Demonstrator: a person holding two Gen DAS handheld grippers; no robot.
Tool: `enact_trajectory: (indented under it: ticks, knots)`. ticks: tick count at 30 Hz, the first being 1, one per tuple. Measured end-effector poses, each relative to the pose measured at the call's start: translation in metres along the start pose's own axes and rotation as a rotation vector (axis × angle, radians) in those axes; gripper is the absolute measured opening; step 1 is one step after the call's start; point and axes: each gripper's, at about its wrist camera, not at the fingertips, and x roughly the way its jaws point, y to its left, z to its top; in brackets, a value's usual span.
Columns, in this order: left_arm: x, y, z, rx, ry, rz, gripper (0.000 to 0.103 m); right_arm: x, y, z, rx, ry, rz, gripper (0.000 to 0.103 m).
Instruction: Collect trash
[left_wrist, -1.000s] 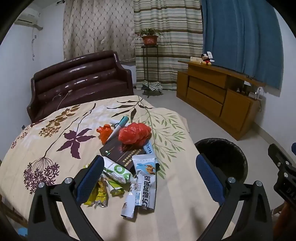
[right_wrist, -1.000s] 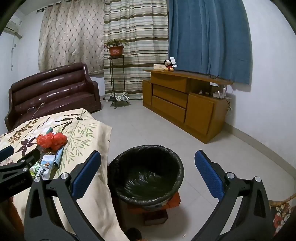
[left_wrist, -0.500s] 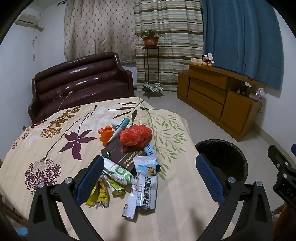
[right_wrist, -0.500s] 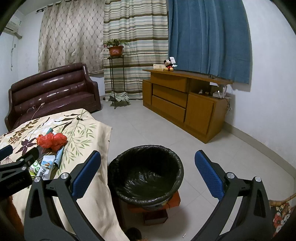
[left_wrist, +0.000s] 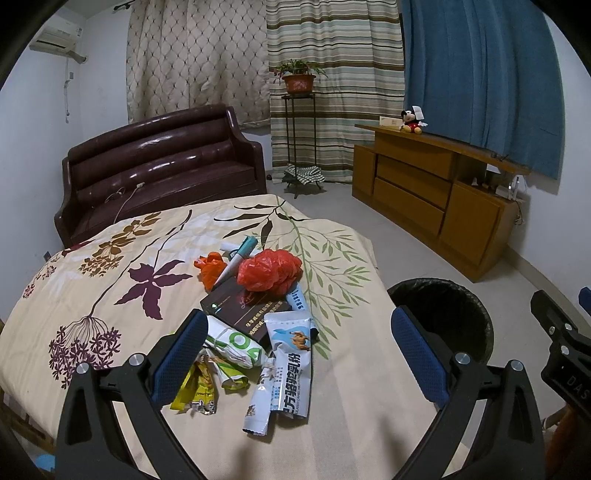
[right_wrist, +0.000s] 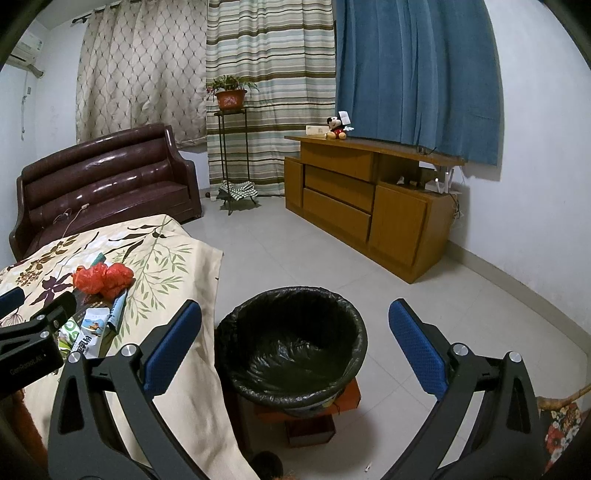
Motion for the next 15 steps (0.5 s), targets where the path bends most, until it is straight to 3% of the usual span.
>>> enact_trajectory:
  ticks: [15]
  knots:
    - [0.0005, 0.0004, -0.0007, 0.0, 0.0, 0.0, 0.097, 0.0007, 0.0003, -0.0001, 0.0, 0.005, 0.001, 0.099]
